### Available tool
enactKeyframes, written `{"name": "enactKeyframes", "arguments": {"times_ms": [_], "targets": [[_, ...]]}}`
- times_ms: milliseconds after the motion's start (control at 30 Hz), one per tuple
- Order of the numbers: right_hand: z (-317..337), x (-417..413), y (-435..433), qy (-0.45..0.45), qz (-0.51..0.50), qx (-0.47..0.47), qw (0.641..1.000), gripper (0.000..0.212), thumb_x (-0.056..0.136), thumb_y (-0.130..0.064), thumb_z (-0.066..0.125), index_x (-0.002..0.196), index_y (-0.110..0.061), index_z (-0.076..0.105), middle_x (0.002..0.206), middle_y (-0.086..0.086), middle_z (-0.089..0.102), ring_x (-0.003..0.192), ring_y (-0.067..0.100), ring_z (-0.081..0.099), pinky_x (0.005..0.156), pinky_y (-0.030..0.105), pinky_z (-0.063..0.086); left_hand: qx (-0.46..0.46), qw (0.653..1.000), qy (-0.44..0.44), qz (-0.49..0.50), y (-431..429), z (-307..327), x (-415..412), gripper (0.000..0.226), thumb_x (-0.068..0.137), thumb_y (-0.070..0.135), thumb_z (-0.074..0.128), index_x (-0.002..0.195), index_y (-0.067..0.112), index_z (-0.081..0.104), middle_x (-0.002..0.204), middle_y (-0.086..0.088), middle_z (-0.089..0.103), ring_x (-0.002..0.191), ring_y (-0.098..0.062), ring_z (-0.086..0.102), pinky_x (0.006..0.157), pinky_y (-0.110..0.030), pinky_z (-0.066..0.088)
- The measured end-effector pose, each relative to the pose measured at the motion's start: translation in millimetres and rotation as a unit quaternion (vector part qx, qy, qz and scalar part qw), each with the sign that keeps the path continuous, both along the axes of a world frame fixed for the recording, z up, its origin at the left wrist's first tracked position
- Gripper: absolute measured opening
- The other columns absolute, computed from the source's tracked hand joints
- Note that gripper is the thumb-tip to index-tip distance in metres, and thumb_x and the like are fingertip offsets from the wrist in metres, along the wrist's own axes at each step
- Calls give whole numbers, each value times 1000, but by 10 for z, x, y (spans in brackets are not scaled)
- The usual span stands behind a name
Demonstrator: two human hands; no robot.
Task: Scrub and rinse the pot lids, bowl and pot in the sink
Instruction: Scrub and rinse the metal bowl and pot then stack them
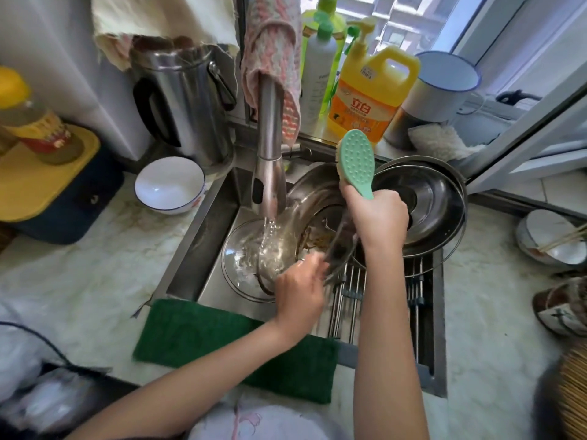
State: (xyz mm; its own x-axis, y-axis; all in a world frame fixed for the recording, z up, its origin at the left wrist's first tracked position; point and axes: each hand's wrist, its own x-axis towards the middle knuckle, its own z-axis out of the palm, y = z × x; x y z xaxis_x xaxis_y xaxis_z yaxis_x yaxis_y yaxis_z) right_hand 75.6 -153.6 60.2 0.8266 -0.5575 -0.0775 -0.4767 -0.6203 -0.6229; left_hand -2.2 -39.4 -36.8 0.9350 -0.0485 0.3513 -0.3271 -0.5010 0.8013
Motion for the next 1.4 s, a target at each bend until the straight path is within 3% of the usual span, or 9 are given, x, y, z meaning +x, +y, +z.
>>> {"name": "enactKeyframes", "arguments": {"times_ms": [167,267,567,667,767,867,1067,1200,1400], "targets": [[72,-267,-334,-29,43,278,959,25,86,-41,64,78,-18,67,78,0,71,45,5,39,43,18,32,-145,986,76,7,199,211,81,31,99,27,39,68,23,43,53,-6,44,48,-21,41,45,-28,28],[51,-441,-494,-16,32,283,958,29,88,-41,62,90,-13,65,53,-13,50,45,4,33,37,11,27,-195,971,134,30,290,275,165,36,101,19,40,66,16,45,54,0,41,46,-10,38,45,-21,28],[-125,-686,-698,-25,16,344,938,52,97,-18,52,146,-23,36,80,4,48,38,0,33,34,14,26,-372,819,417,129,532,-114,541,38,100,35,42,69,15,47,60,2,51,44,-8,45,38,-20,33],[-170,-691,-667,-31,39,322,945,51,97,-16,52,145,-28,37,85,7,52,41,0,35,36,14,29,-457,729,481,168,677,-228,633,34,99,37,42,74,16,50,83,-7,60,69,-19,57,61,-31,42],[-213,-631,-630,-35,90,291,952,52,95,-16,55,143,-29,40,80,0,57,42,-2,42,40,11,32,-479,696,502,185,867,-263,675,30,101,32,38,104,11,59,116,-15,61,110,-31,56,94,-45,44],[-253,-474,-536,-16,158,207,965,53,93,-17,58,142,-30,41,83,-4,63,48,-8,51,46,9,37,-479,691,509,186,1109,-259,704,36,100,32,37,119,7,57,118,-17,59,102,-34,58,87,-46,45],[-392,-17,-106,48,263,20,963,42,93,-29,57,134,-34,53,129,1,61,101,13,61,84,34,53,-436,696,545,170,1233,-266,583,33,100,30,39,84,11,61,81,-13,65,81,-28,59,85,-39,45],[-501,71,326,105,461,-53,880,33,92,-40,56,124,-46,58,124,-10,64,87,9,63,69,26,47,-441,681,562,160,1147,-307,547,34,99,31,39,87,10,63,69,-11,71,84,-28,60,75,-37,47],[-581,276,252,102,419,-154,889,31,94,-34,49,122,-35,64,104,-3,72,90,18,65,71,30,46,-423,691,567,146,1103,-374,581,28,97,30,42,90,12,63,85,-14,67,87,-30,61,84,-39,48]]}}
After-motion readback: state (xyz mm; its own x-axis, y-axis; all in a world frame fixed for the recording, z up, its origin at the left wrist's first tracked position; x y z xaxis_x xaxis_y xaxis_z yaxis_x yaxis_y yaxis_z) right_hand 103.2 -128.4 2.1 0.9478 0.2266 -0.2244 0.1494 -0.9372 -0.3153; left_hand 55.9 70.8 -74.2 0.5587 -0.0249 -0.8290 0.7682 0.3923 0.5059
